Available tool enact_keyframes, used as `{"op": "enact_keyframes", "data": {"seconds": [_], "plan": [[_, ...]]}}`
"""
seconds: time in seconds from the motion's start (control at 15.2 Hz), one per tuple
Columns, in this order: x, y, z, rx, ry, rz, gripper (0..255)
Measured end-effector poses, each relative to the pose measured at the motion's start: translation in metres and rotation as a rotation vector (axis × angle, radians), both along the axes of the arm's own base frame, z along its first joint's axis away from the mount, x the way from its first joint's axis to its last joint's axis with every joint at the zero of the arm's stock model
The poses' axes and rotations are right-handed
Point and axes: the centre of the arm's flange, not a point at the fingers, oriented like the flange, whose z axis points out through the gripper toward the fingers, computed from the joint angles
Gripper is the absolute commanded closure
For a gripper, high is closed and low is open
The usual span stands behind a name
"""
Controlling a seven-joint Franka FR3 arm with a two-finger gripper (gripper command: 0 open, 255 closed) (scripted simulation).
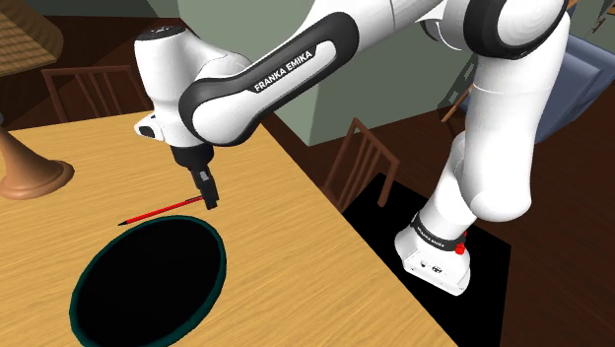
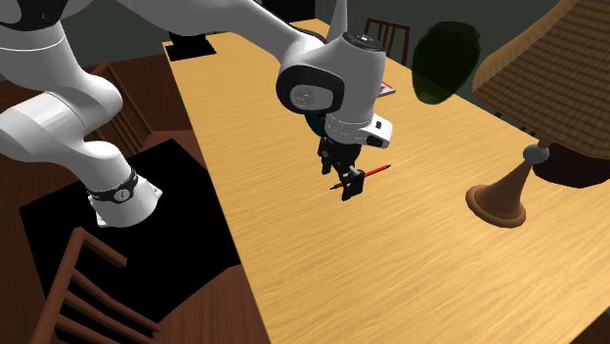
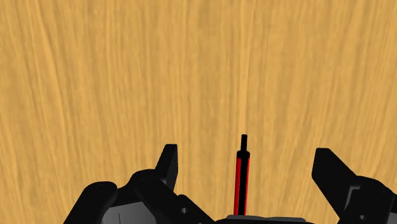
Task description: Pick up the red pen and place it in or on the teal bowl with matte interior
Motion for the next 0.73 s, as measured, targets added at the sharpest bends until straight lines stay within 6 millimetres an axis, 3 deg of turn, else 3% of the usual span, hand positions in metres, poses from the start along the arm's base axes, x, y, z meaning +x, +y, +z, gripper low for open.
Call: {"op": "enact_keyframes", "data": {"seconds": [0.07, 0.73], "plan": [[0.0, 0.0, 0.0, 0.0, 0.0, 0.0, 255], [0.0026, -0.0009, 0.0034, 0.003, -0.007, -0.003, 255]]}}
